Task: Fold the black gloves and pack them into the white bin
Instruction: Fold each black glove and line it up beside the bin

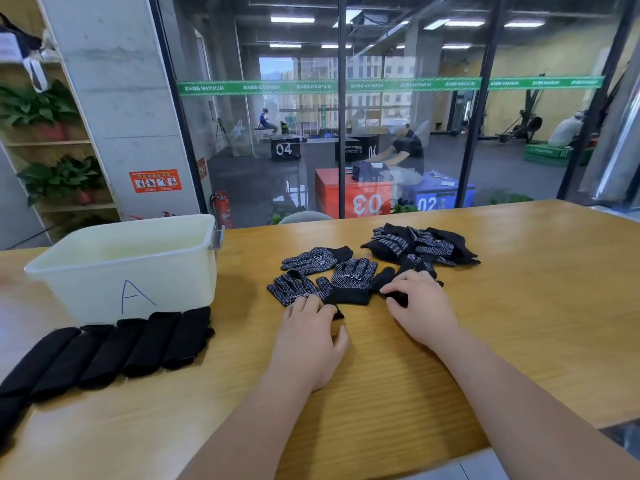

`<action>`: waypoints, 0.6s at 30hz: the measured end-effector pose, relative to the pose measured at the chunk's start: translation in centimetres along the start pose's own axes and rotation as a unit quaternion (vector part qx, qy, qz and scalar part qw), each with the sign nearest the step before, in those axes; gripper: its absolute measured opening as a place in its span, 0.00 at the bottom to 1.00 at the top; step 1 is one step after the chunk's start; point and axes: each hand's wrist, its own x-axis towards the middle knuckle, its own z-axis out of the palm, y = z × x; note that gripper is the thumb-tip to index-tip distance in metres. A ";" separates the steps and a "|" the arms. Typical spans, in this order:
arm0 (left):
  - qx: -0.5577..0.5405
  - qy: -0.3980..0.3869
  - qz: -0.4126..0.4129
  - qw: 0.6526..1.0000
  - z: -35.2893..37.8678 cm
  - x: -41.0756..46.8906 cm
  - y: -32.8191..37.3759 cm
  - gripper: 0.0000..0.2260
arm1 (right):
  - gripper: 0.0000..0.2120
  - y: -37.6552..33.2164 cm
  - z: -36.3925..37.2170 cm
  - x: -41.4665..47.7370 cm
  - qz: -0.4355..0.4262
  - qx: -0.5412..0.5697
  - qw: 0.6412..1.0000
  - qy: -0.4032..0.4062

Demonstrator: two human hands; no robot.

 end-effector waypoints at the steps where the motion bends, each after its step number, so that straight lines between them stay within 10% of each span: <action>1: -0.001 0.004 -0.001 1.000 0.0 0.0 0.0 0.22 | 0.09 -0.1 -0.3 0.1 0.007 0.030 1.000 0.004; 11: 0.004 0.035 -0.003 0.999 0.3 -0.2 -0.2 0.20 | 0.28 -5.2 -6.3 6.5 -0.049 0.055 0.997 -0.001; 18: 0.002 0.042 -0.010 0.999 0.4 -0.3 -0.3 0.18 | 0.20 -5.2 -6.7 6.7 0.065 0.105 0.977 0.176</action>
